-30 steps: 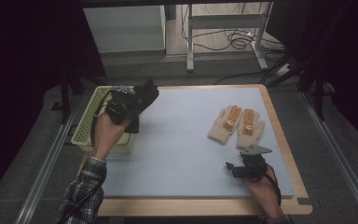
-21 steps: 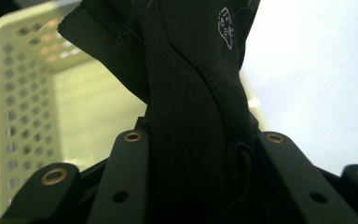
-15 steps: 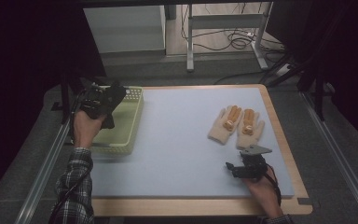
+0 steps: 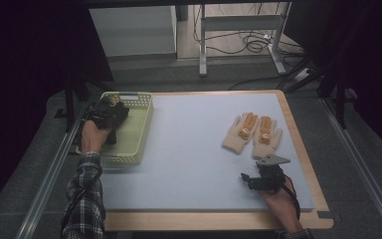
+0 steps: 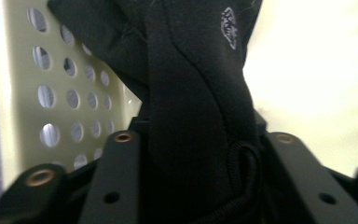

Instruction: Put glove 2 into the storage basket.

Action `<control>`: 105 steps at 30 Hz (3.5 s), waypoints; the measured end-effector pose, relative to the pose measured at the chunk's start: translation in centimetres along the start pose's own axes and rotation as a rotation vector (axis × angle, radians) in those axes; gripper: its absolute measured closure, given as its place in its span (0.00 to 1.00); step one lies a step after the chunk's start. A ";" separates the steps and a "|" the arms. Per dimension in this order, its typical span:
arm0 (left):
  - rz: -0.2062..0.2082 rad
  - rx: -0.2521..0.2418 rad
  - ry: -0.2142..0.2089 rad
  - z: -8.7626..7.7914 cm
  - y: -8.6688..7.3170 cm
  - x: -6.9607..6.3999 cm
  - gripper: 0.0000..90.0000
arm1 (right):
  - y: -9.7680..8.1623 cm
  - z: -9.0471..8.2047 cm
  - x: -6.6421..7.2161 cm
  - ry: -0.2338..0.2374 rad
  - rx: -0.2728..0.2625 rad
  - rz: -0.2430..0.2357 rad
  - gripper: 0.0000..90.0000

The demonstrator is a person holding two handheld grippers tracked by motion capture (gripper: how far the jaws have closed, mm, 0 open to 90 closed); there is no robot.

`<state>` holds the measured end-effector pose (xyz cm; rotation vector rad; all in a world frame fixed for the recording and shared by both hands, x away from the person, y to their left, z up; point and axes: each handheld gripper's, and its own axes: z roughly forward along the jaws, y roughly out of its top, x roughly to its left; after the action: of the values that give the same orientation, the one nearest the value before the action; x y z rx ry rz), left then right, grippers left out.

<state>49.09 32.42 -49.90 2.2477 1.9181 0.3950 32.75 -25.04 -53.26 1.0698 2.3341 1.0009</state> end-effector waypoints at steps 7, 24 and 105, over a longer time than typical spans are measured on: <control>0.025 -0.008 -0.017 -0.2 0.0 -0.3 0.18 | 0.0 0.0 0.0 0.002 0.000 0.000 0.25; 0.099 -0.314 -0.228 -6.4 -3.2 -1.7 0.01 | 0.0 0.0 0.0 0.000 0.001 -0.001 0.25; 0.482 -0.473 -0.437 -1.6 -16.3 -20.6 0.00 | 6.2 0.5 -3.2 -0.026 -0.058 0.061 0.55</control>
<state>30.34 14.76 -55.06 2.2040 0.9478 0.3317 38.14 -24.44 -48.92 1.1310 2.2501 1.0635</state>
